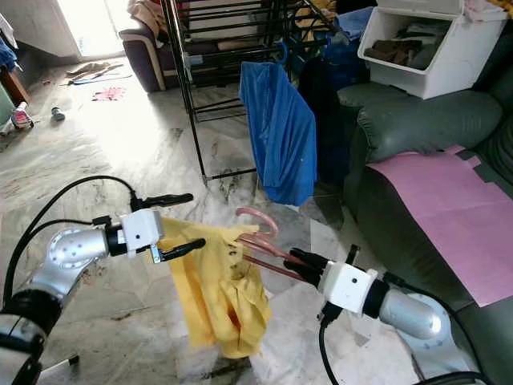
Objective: Hang hanger
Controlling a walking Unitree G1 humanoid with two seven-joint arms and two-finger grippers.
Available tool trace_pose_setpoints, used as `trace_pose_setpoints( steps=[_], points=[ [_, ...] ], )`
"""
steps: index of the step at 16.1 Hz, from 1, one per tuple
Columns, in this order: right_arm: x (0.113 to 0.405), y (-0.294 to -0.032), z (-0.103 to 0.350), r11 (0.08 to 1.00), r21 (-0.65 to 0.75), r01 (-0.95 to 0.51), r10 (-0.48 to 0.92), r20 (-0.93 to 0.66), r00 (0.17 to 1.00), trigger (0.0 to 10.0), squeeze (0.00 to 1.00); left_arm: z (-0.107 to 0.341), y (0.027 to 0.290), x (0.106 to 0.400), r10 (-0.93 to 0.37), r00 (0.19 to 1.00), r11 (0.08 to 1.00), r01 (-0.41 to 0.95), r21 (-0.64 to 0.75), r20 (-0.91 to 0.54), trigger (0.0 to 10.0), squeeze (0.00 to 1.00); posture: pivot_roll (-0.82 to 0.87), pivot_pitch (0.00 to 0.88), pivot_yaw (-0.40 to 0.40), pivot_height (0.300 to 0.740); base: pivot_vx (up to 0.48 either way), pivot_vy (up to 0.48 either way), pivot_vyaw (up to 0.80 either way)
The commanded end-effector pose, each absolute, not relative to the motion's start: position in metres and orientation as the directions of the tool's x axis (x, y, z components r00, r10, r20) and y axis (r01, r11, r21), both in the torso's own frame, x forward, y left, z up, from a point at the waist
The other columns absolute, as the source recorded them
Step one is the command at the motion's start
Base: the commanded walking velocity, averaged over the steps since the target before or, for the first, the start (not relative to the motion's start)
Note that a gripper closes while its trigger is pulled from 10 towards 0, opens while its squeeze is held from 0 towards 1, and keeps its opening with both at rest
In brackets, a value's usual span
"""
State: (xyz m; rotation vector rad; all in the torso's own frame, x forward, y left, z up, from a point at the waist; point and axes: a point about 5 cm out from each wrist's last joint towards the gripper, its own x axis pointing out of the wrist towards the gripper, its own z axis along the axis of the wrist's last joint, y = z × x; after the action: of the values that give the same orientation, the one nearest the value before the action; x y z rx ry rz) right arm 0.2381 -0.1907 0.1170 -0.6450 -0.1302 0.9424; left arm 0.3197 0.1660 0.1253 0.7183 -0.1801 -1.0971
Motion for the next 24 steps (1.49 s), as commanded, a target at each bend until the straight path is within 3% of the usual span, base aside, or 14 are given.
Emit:
trace_pose_setpoints(
  steps=[1, 2, 3, 4, 5, 12, 24],
  points=[
    [0.240, -0.189, 0.125, 0.396, -0.600, -0.695, 0.803, -0.140, 0.579, 10.0, 0.00, 0.127, 0.166, 0.322, -0.863, 0.439, 0.213, 0.764, 0.609, -0.249, 10.0, 1.00, -0.04, 0.003, 0.027, 0.740, 0.000, 0.000, 0.00],
    [0.240, -0.188, 0.125, 0.388, -0.605, -0.695, 0.806, -0.143, 0.574, 10.0, 0.00, 0.131, 0.166, 0.326, -0.869, 0.420, 0.196, 0.778, 0.597, -0.262, 3.5, 1.00, -0.04, 0.002, 0.027, 0.740, 0.000, 0.000, 0.00],
    [0.240, -0.188, 0.125, 0.384, -0.606, -0.696, 0.808, -0.144, 0.571, 10.0, 0.00, 0.134, 0.165, 0.328, -0.877, 0.396, 0.177, 0.793, 0.583, -0.273, 0.4, 1.00, -0.05, 0.001, 0.027, 0.740, 0.000, 0.000, 0.00],
    [0.240, -0.188, 0.124, 0.377, -0.608, -0.699, 0.811, -0.148, 0.566, 10.0, 0.00, 0.136, 0.165, 0.330, -0.878, 0.384, 0.165, 0.803, 0.573, -0.285, 0.0, 0.55, -0.05, 0.002, 0.028, 0.740, 0.000, 0.000, 0.00],
    [0.240, -0.187, 0.123, 0.370, -0.611, -0.700, 0.814, -0.151, 0.561, 10.0, 0.00, 0.137, 0.165, 0.331, -0.878, 0.368, 0.141, 0.810, 0.569, -0.307, 0.0, 0.00, -0.05, 0.002, 0.029, 0.740, 0.000, 0.000, 0.00],
    [0.239, -0.187, 0.122, 0.359, -0.626, -0.692, 0.814, -0.153, 0.560, 10.0, 0.00, 0.136, 0.173, 0.336, -0.844, 0.260, 0.017, 0.887, 0.461, -0.469, 0.0, 0.00, -0.05, 0.005, 0.037, 0.740, 0.000, 0.000, 0.00],
    [0.242, -0.185, 0.119, 0.371, -0.621, -0.691, 0.810, -0.147, 0.567, 10.0, 0.00, 0.138, 0.178, 0.340, -0.816, 0.230, 0.005, 0.920, 0.392, -0.530, 0.0, 0.00, -0.05, 0.003, 0.038, 0.740, 0.000, 0.000, 0.00]
  ],
)
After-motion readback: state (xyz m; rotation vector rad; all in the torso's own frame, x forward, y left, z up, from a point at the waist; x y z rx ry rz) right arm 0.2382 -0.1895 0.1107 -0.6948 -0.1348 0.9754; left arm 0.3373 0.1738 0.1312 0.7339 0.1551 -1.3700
